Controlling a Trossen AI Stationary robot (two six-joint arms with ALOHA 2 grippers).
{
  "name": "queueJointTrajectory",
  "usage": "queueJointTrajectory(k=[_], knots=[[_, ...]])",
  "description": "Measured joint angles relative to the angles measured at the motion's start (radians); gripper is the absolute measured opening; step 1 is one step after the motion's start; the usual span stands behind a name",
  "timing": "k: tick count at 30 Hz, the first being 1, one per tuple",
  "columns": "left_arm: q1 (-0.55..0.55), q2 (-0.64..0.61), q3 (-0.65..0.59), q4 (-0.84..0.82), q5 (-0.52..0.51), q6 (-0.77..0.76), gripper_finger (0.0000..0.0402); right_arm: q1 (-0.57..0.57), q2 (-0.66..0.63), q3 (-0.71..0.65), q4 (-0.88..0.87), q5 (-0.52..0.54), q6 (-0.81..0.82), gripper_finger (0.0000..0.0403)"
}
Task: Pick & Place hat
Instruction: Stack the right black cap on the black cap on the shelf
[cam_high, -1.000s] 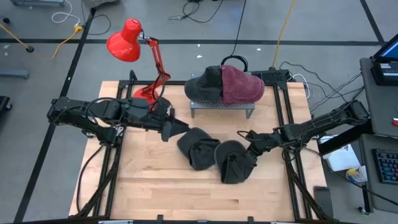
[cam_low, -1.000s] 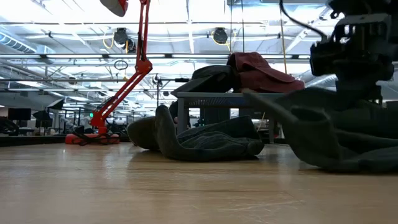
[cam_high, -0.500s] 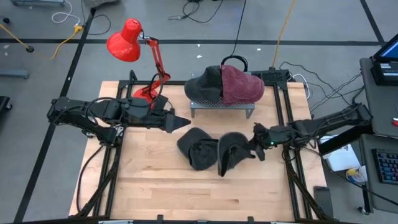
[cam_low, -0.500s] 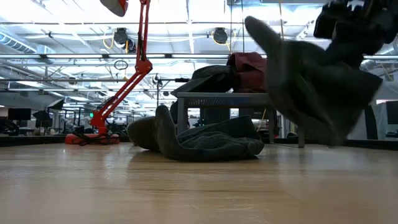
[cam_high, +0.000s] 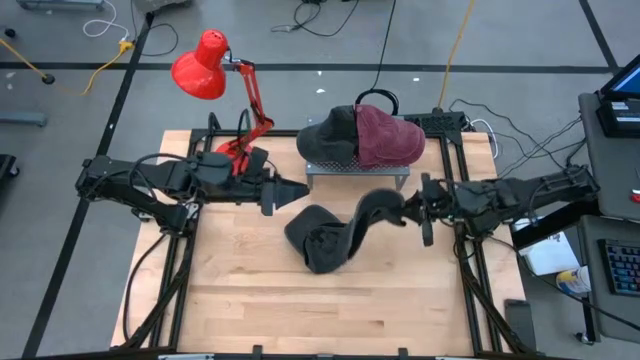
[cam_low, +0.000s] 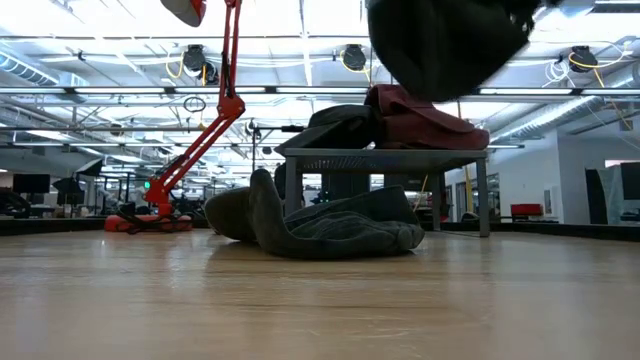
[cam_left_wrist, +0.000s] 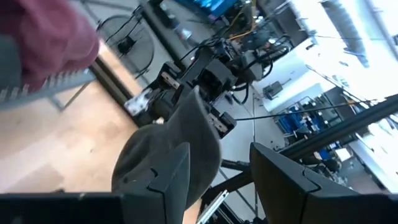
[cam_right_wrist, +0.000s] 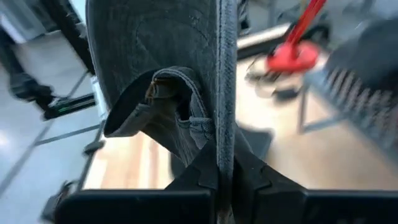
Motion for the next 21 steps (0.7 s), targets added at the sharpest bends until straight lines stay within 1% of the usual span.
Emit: queueJointTrajectory(k=[5,9,13,16,18,21], knots=[[0.000,0.000,0.000,0.072,0.000,0.119,0.0170,0.000,0.069,0.190,-0.070,0.103,-0.133,0.0005],[0.000,0.000,0.000,0.118,0.000,0.147,0.0170,0.000,0.141,0.352,-0.081,0.202,-0.270,0.0005],[0.000,0.000,0.000,0.147,0.005,0.146,0.0170,0.000,0.226,0.515,-0.079,0.310,-0.431,0.0005],[0.000,0.000,0.000,0.167,0.039,0.137,0.0170,0.000,0.288,0.620,-0.070,0.374,-0.548,0.0005],[0.000,0.000,0.000,0.170,0.059,0.109,0.0170,0.000,0.326,0.674,-0.053,0.413,-0.620,0.0005],[0.000,0.000,0.000,0.187,0.091,0.051,0.0170,0.000,0.372,0.716,0.020,0.444,-0.758,0.0005]])
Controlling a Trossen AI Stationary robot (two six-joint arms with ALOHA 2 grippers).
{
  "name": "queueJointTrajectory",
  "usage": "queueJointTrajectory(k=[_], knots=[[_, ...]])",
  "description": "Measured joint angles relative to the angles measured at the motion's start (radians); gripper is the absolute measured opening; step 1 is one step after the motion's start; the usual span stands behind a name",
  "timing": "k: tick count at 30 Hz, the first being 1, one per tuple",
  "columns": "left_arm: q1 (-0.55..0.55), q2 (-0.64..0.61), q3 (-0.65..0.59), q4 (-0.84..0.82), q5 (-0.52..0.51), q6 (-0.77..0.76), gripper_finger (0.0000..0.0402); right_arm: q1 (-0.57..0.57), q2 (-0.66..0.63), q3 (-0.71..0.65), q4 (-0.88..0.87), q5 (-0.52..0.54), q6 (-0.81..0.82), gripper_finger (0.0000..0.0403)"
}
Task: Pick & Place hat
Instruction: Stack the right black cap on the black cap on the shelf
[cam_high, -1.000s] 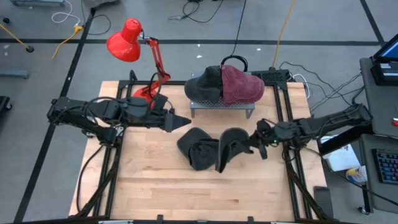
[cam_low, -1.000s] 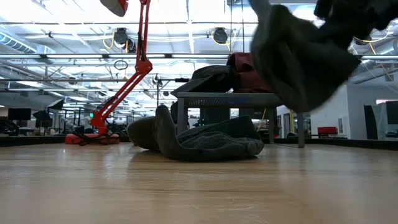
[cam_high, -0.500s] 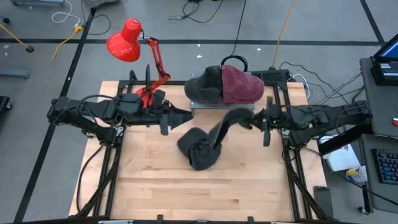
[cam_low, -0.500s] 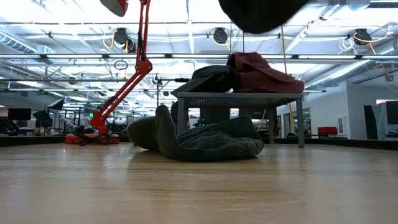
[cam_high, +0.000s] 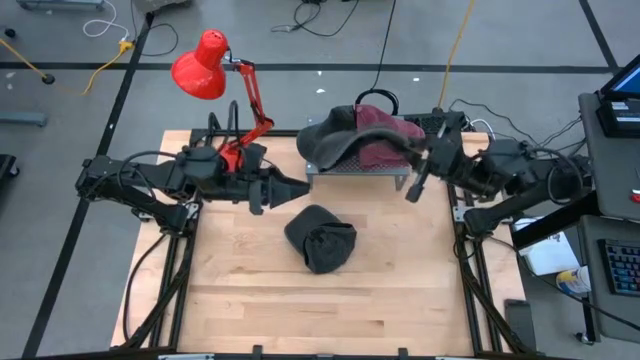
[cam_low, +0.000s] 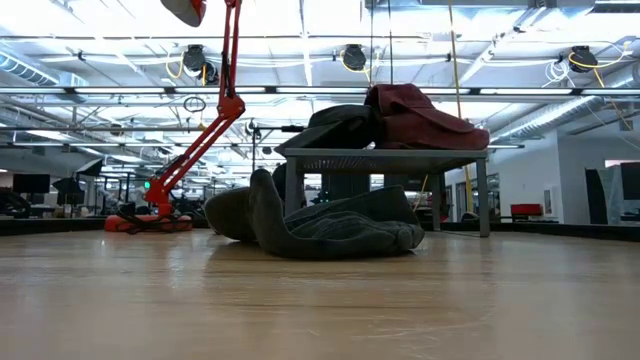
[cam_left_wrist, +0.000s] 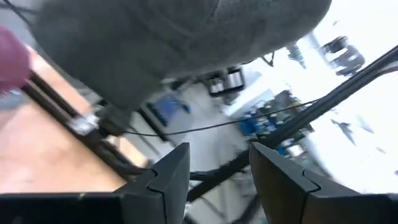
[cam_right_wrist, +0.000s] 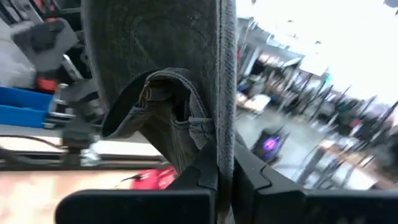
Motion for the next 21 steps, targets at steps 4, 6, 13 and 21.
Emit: queueJointTrajectory(k=[4,6,13,21], knots=[[0.000,0.000,0.000,0.086,0.094,-0.096,0.0170,0.013,0.038,0.004,0.131,0.002,-0.215,0.0005],[0.000,0.000,0.000,0.143,0.141,-0.128,0.0170,0.023,0.054,0.005,0.173,0.004,-0.328,0.0005],[-0.010,0.000,0.000,0.271,0.262,-0.251,0.0186,0.100,0.096,0.005,0.340,0.109,-0.651,0.0005],[-0.042,0.001,0.000,0.267,0.249,-0.392,0.0269,0.222,0.112,0.005,0.610,0.103,-0.997,0.0005]])
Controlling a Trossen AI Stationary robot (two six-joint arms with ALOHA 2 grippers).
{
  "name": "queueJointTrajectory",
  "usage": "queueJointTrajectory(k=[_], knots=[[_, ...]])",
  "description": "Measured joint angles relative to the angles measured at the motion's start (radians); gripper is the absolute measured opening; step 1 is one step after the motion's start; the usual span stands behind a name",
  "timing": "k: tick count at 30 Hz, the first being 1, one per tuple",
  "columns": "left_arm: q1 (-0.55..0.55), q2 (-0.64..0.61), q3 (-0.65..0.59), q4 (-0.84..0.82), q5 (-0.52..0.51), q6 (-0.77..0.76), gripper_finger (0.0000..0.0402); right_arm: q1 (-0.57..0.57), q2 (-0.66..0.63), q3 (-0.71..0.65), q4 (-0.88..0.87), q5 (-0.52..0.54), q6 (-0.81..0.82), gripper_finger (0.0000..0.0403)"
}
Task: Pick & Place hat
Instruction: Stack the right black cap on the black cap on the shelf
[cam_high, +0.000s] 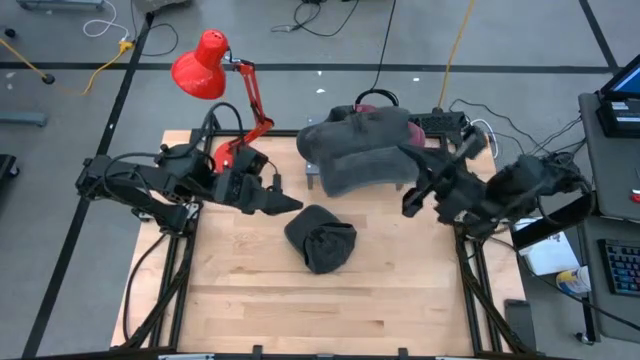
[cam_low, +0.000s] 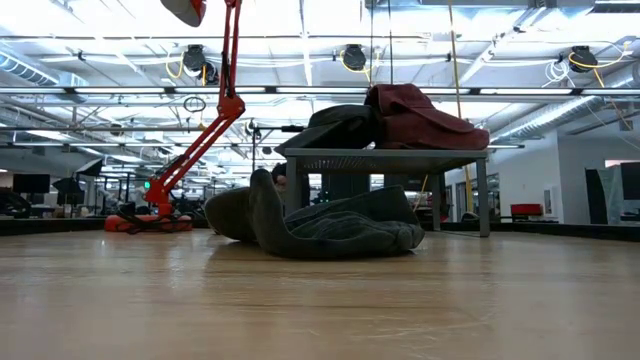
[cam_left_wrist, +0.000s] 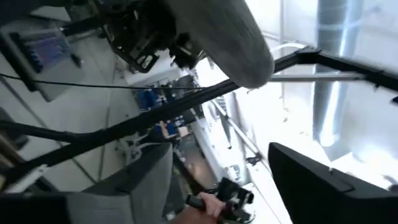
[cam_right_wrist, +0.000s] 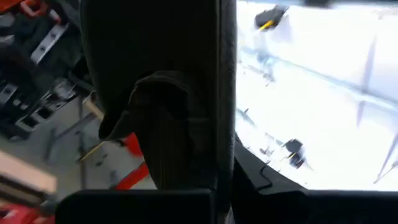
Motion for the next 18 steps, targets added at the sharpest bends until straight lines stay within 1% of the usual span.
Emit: queueJointTrajectory(k=[4,6,8,12,18], knots=[[-0.023,0.003,0.000,0.062,-0.056,-0.038,0.0304,0.060,0.011,0.000,0.115,-0.005,-0.170,0.0005],[-0.033,0.020,0.000,0.122,-0.093,-0.056,0.0314,0.083,0.020,0.000,0.166,-0.006,-0.242,0.0005],[-0.042,0.043,0.000,0.177,-0.106,-0.071,0.0320,0.099,0.031,0.000,0.202,-0.027,-0.291,0.0005],[-0.048,0.107,0.000,0.307,-0.112,-0.117,0.0318,0.113,0.049,0.000,0.225,-0.063,-0.357,0.0005],[-0.048,0.210,0.000,0.529,-0.149,-0.144,0.0309,0.111,0.074,0.000,0.222,-0.053,-0.387,0.0005]])
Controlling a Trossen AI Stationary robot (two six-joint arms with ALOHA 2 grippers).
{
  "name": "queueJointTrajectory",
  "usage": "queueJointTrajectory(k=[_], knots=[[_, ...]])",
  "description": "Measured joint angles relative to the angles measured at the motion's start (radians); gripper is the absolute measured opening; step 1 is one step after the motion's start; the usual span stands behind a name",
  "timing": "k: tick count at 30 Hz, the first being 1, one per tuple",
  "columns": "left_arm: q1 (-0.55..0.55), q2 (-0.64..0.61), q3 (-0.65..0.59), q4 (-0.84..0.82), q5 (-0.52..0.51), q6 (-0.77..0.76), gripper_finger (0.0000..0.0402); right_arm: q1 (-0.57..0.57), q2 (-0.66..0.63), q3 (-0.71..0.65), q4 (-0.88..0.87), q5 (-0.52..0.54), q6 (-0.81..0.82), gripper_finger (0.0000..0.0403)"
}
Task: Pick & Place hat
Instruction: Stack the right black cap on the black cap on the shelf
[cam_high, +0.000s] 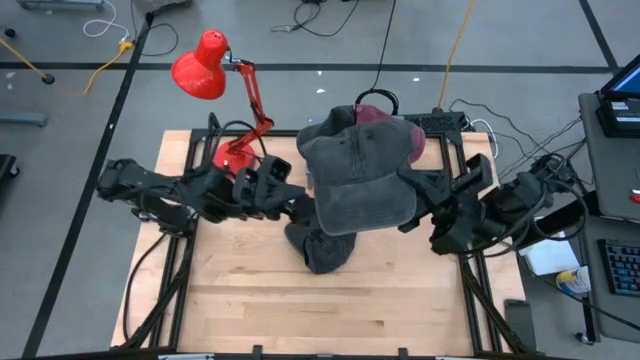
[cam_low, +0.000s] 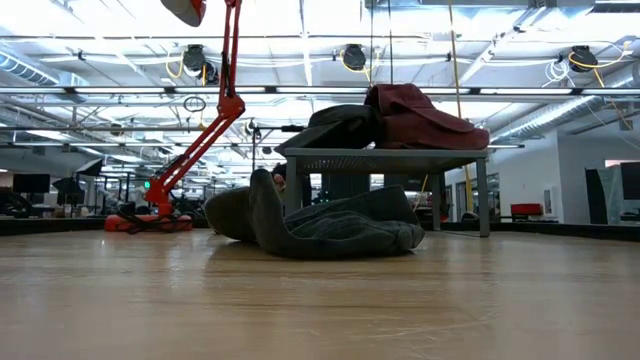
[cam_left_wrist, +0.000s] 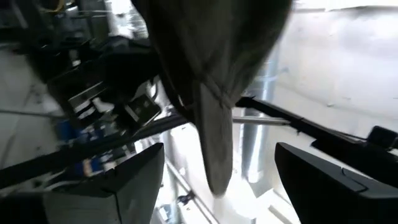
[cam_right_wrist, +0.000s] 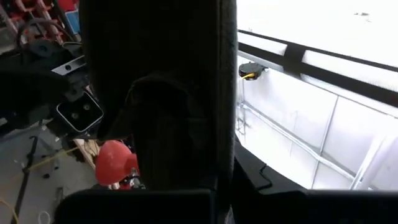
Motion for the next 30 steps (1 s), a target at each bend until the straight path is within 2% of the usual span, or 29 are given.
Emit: queueJointTrajectory(k=[8,13,19,23,30], knots=[[-0.001,0.080,0.000,0.177,-0.010,0.006,0.0308,0.000,0.008,0.000,-0.014,0.004,-0.048,0.0005],[-0.006,0.086,0.000,0.177,-0.008,0.042,0.0308,-0.016,0.008,-0.002,-0.013,0.049,-0.101,0.0005],[-0.010,0.086,0.000,0.178,-0.018,0.063,0.0303,-0.027,0.008,-0.030,-0.017,0.052,-0.126,0.0005],[-0.009,0.086,0.000,0.179,-0.035,0.058,0.0270,-0.027,0.008,-0.049,-0.015,0.056,-0.130,0.0006],[-0.009,0.086,0.000,0.176,-0.035,0.045,0.0165,-0.026,0.008,-0.081,-0.010,0.057,-0.145,0.0012]])
